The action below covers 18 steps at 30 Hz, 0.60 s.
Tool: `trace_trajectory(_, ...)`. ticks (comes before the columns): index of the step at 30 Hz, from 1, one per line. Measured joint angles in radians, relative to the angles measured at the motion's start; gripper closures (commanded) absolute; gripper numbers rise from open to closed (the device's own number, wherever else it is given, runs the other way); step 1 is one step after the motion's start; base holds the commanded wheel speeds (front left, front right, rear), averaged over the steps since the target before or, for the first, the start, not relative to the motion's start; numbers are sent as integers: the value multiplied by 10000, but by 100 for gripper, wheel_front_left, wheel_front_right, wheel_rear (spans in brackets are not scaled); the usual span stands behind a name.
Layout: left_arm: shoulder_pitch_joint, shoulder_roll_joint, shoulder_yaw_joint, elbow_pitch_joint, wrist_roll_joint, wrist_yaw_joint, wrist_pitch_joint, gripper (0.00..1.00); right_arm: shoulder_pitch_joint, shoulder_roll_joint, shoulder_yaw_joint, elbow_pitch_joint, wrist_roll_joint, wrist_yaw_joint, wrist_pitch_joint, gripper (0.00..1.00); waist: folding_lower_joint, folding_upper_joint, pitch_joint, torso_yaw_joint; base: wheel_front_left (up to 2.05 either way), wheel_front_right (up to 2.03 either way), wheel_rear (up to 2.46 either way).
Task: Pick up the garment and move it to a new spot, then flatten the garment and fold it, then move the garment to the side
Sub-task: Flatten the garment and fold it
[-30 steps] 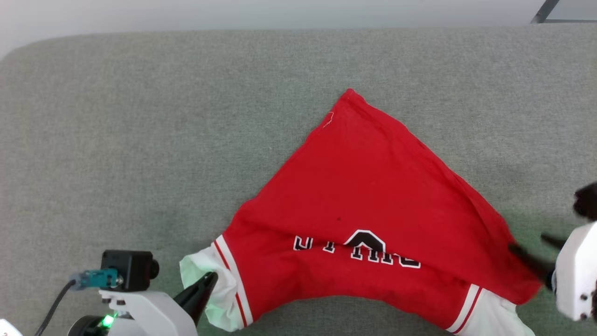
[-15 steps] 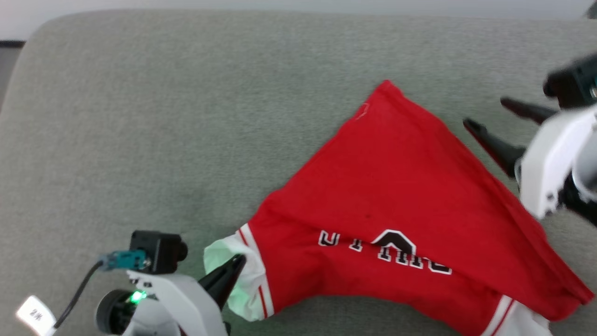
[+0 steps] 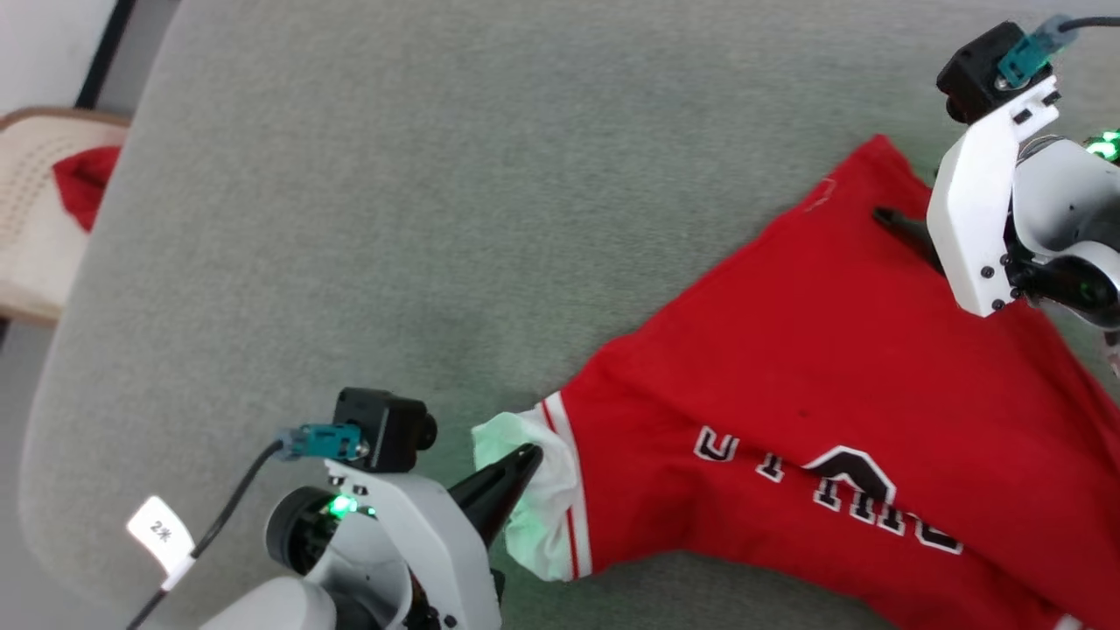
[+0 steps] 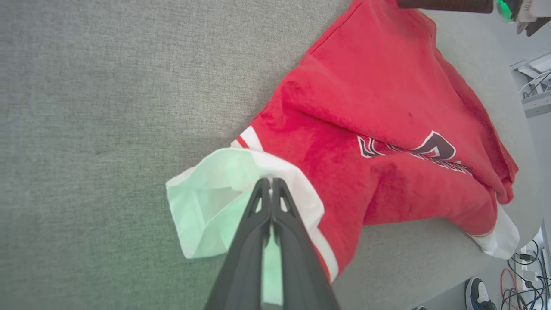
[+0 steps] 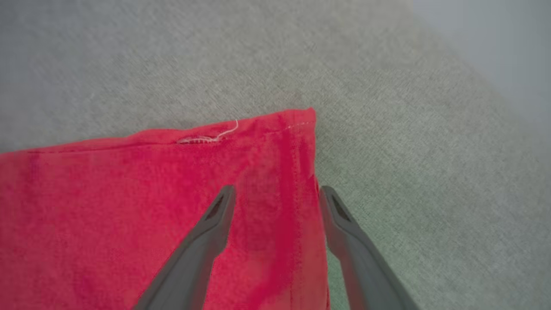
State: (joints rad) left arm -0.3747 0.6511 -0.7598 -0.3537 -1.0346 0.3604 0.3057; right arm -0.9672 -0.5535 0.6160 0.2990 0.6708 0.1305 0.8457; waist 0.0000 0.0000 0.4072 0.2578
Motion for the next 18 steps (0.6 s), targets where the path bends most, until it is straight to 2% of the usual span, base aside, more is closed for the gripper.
trace_trajectory(6,-178,-328,-150,378,25,-270,-73,100,-682,-132,1091,1003,351,0,702,0,0,0,293,551,0,0,0)
trace_trajectory(11,-313,-514,-236,602,25,-433,-88,100,-1254,-224,1578,1565,683,6,1605,0,0,0,444,826,0,0,0)
trace_trajectory(12,-317,-535,-253,646,25,-443,-104,100,-1343,-215,1609,1684,744,10,1814,29,0,0,462,858,0,0,0)
trace_trajectory(13,-318,-545,-267,694,23,-460,-104,100,-1418,-201,1655,1747,823,8,2042,90,0,0,476,881,0,0,0)
trace_trajectory(14,-329,-558,-268,732,23,-481,-109,100,-1516,-190,1670,1839,874,10,2282,100,0,0,485,891,0,0,0)
trace_trajectory(18,-356,-575,-249,819,-12,-525,-128,100,-1655,-190,1705,2006,851,10,2650,100,0,0,486,842,0,0,0)
